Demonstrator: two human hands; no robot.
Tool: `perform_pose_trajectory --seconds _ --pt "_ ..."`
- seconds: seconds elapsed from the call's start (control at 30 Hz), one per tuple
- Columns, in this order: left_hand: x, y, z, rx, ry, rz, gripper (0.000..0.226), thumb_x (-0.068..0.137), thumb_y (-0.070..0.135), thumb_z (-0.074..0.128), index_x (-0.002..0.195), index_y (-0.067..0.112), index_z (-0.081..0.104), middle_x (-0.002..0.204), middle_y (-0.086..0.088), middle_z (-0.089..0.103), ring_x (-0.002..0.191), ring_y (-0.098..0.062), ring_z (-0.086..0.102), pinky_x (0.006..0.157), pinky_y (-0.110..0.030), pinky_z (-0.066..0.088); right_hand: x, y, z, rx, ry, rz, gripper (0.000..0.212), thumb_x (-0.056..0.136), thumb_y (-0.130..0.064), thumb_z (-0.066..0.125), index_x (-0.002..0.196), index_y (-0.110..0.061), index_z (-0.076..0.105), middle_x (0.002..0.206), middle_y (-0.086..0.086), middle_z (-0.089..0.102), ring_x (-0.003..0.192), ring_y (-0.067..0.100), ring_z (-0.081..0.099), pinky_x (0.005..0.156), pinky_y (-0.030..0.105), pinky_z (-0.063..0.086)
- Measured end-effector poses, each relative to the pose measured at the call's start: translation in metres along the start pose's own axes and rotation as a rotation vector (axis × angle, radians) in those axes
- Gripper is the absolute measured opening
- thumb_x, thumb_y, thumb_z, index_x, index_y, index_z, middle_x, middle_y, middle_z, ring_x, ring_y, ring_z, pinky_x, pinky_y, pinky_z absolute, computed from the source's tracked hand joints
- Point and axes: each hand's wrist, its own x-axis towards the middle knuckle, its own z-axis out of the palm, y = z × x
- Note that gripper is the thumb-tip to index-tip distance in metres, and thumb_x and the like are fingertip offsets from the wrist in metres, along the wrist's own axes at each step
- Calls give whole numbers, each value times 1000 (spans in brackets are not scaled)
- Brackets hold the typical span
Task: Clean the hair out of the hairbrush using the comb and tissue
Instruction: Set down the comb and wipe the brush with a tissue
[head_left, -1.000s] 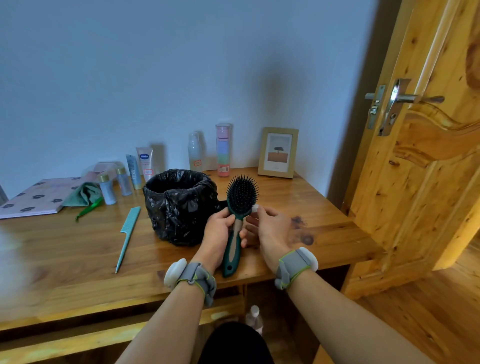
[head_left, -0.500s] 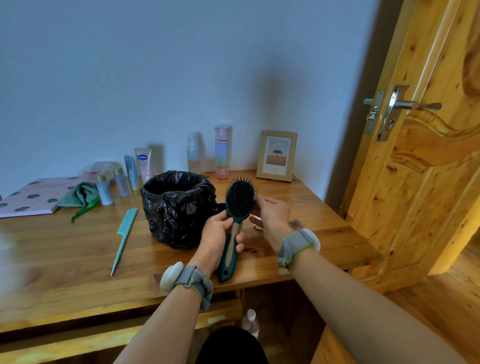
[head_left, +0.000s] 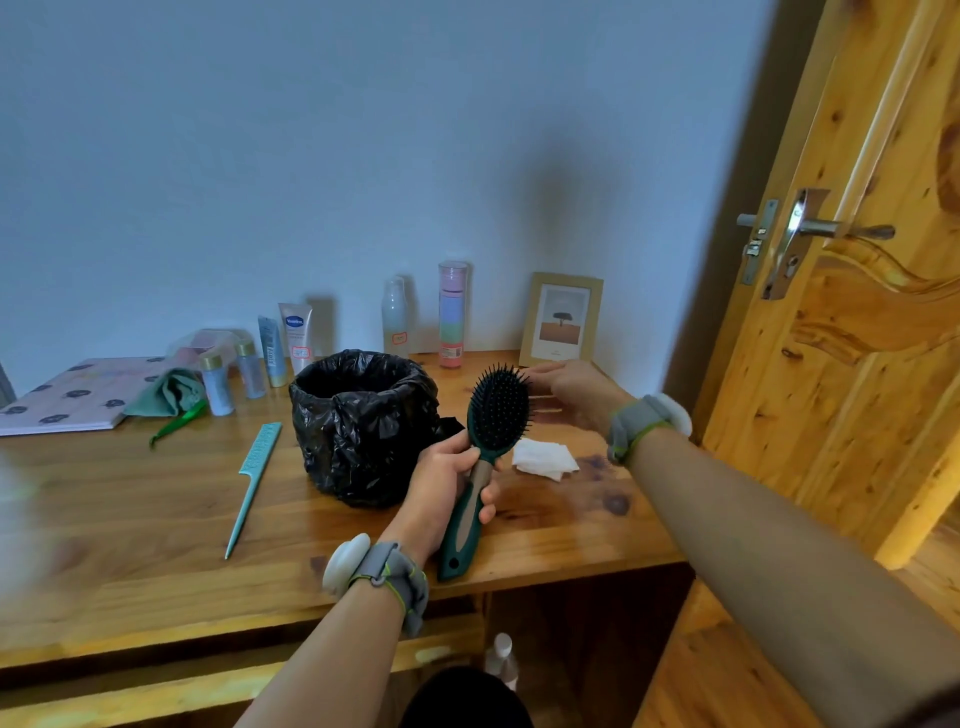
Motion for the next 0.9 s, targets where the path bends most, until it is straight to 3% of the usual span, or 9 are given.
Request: perform_pose_trajectory --seconds 0.2,0.37,0.43,0.57,0.67,0.7,0.77,0.83,0.9 --pt "1 -2 0 41 -55 -7 31 97 -2 34 116 -4 59 77 -15 53 46 -23 45 37 -26 38 22 -49 -11 -539 -251 -24 16 94 -17 66 107 -12 73 95 5 76 81 17 73 66 28 59" --pt "2 -4 -2 66 -60 -6 32 97 -1 38 119 0 62 79 -14 49 48 -23 46 37 -26 38 18 -85 8 -967 -372 -17 8 90 -19 70 97 -20 75 105 6 72 94 17 68 77 30 59" --pt "3 -5 -2 68 -56 -6 34 97 0 40 122 1 62 80 -14 47 49 -23 47 37 -27 39 12 -93 21 -1122 -407 -63 15 88 -21 72 103 -20 76 107 6 72 102 19 66 76 27 59" --pt "3 -5 -2 50 -36 -10 35 97 -1 40 122 5 63 78 -15 49 47 -23 48 35 -26 39 1 -94 51 -1377 -525 -167 29 87 -17 73 116 -16 73 97 -1 71 99 18 63 56 8 51" --pt "3 -5 -1 63 -34 -2 35 98 -2 40 124 4 62 79 -15 48 47 -23 47 36 -26 38 1 -97 59 -1535 -531 -223 28 87 -12 73 115 -14 74 113 5 73 111 22 64 96 27 53" --pt "2 -5 -1 74 -32 3 35 98 -2 39 124 3 62 80 -15 47 48 -23 47 36 -26 38 1 -98 57 -1561 -510 -237 27 88 -8 70 114 -12 74 114 6 73 109 21 65 100 32 50" --pt "2 -5 0 91 -27 8 33 98 -2 38 121 2 62 80 -14 45 48 -23 46 35 -26 37 3 -98 54 -1553 -456 -290 26 89 2 63 110 -7 75 113 11 73 99 20 65 90 25 53" --pt "1 -4 1 97 -13 10 32 99 -3 37 118 0 62 79 -14 45 48 -23 46 35 -26 37 -1 -95 58 -1580 -431 -364 26 88 6 61 109 -1 74 112 13 73 92 22 63 65 11 48" --pt "1 -5 1 98 5 7 31 98 -3 37 117 0 62 77 -14 45 47 -23 46 35 -26 37 -8 -91 67 -1640 -460 -404 27 84 9 62 106 0 75 109 13 73 85 16 59 55 13 42"
